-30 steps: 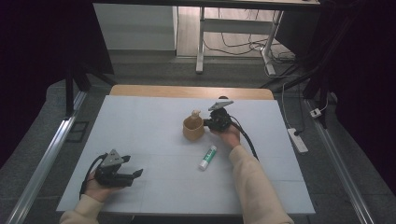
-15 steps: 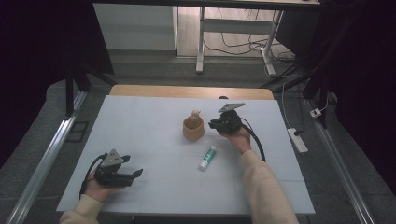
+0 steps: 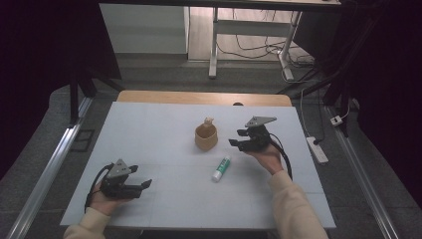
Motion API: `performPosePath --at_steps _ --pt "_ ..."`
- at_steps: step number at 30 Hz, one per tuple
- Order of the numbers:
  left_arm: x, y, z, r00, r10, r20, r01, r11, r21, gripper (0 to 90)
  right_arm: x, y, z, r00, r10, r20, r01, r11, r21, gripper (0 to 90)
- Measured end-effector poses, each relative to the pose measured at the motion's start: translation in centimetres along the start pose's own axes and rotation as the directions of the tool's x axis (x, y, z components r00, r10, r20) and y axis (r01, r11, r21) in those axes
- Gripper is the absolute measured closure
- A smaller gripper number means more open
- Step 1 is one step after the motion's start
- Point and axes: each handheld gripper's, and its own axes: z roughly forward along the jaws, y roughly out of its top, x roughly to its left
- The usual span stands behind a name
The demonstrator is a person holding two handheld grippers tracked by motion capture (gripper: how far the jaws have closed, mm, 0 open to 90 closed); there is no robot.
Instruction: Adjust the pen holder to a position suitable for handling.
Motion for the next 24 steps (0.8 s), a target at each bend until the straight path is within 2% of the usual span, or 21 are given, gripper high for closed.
performPosePath --at_steps 8,10,17,24 --pt "0.0 0.0 0.0 1.0 -0.003 -0.008 0.003 1.0 0.0 23.1 1.1 -0.2 -1.7 0.9983 -0.034 -0.047 0.034 0.9994 0.001 35.7" --pt "0.0 0.0 0.0 1.0 -0.003 -0.008 0.003 1.0 -0.001 23.0 1.2 -0.2 -2.0 0.9979 -0.049 -0.041 0.049 0.9988 0.004 34.6" --pt "0.0 0.0 -0.1 0.9999 -0.004 -0.011 0.004 1.0 -0.005 23.1 1.6 -0.2 -2.9 0.9938 -0.085 -0.072 0.087 0.9957 0.033 31.5" --pt "-0.1 0.0 -0.1 0.9999 -0.001 -0.011 0.001 1.0 -0.005 23.1 2.7 0.2 -3.2 0.9803 -0.152 -0.127 0.159 0.9863 0.046 30.7"
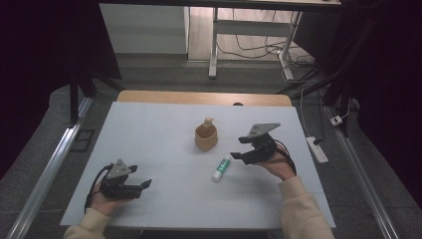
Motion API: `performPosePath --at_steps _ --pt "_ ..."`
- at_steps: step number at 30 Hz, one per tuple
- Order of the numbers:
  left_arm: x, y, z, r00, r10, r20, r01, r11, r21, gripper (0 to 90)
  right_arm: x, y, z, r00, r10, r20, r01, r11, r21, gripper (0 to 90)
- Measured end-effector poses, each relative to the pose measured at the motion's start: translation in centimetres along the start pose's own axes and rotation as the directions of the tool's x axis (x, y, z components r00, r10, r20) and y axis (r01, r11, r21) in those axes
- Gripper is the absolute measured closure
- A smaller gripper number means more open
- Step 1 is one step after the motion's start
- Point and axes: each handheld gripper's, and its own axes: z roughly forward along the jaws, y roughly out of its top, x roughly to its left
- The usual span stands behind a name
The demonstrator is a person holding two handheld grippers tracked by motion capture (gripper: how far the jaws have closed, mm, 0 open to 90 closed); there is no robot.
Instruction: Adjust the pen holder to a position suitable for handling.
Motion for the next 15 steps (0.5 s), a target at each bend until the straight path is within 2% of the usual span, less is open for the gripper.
performPosePath --at_steps 7,15 --pt "0.0 0.0 0.0 1.0 0.001 0.0 -0.001 1.0 0.002 23.1 1.2 0.4 0.3 0.9967 -0.062 -0.052 0.063 0.9979 0.016 30.7" --pt "0.0 0.0 0.0 1.0 0.004 0.002 -0.004 1.0 0.002 23.1 2.0 0.6 0.7 0.9893 -0.103 -0.103 0.106 0.9938 0.031 31.5"
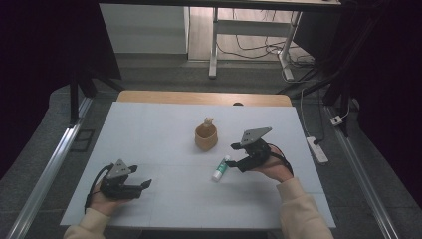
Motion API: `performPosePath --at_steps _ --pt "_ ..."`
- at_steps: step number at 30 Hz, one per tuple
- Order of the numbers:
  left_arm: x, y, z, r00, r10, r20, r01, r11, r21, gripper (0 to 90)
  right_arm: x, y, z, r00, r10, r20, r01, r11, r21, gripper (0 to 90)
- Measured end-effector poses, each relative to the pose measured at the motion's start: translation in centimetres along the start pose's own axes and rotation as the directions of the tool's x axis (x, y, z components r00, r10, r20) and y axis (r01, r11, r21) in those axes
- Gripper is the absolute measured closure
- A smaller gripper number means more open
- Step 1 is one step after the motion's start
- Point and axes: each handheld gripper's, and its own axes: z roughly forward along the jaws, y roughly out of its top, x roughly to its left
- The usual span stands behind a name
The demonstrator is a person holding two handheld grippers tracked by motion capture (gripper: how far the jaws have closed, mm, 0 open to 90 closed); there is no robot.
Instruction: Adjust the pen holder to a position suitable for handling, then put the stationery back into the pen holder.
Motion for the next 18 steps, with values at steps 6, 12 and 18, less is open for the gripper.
performPosePath --at_steps 6,12,18 --pt "0.0 0.0 0.1 1.0 0.006 0.001 -0.006 1.0 0.006 23.1 0.6 0.2 0.5 0.998 -0.041 -0.049 0.042 0.9986 0.03 31.8" --pt "0.0 0.0 0.0 1.0 0.004 0.001 -0.004 1.0 0.004 23.1 1.1 0.3 1.0 0.9927 -0.074 -0.095 0.08 0.9953 0.055 32.6" --pt "0.0 0.0 0.0 1.0 0.006 0.002 -0.006 1.0 0.004 23.1 1.6 0.4 1.6 0.9874 -0.105 -0.118 0.115 0.9897 0.085 32.7"
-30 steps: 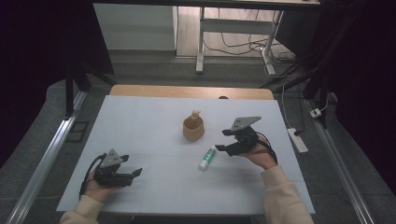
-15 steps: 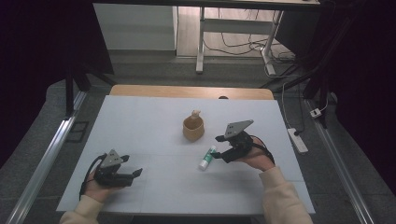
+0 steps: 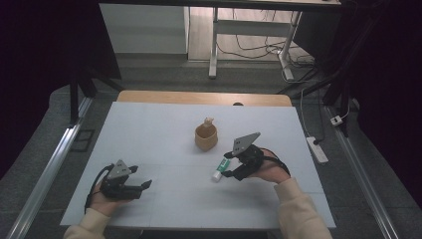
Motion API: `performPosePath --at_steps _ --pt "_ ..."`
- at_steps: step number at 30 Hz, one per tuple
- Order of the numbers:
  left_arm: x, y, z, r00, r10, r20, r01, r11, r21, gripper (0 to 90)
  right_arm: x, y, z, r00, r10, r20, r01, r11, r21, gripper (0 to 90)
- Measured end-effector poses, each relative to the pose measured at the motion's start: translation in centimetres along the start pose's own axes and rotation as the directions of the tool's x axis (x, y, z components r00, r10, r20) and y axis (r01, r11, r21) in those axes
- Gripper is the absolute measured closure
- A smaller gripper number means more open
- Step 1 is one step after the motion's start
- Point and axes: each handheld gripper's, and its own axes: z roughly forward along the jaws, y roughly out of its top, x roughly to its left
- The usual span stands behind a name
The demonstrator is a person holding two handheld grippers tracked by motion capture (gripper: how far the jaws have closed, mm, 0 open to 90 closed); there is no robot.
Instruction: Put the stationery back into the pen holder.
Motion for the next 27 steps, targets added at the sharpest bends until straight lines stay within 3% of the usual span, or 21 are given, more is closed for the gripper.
performPosePath --at_steps 20,27 --pt "-0.1 0.0 0.0 1.0 0.005 0.0 -0.005 1.0 0.004 23.1 0.4 0.2 1.4 0.9967 -0.062 -0.052 0.064 0.9969 0.046 32.8" --pt "-0.1 -0.1 0.0 1.0 0.003 0.0 -0.003 1.0 0.003 23.1 0.7 0.5 2.8 0.9883 -0.134 -0.072 0.142 0.983 0.116 32.9"
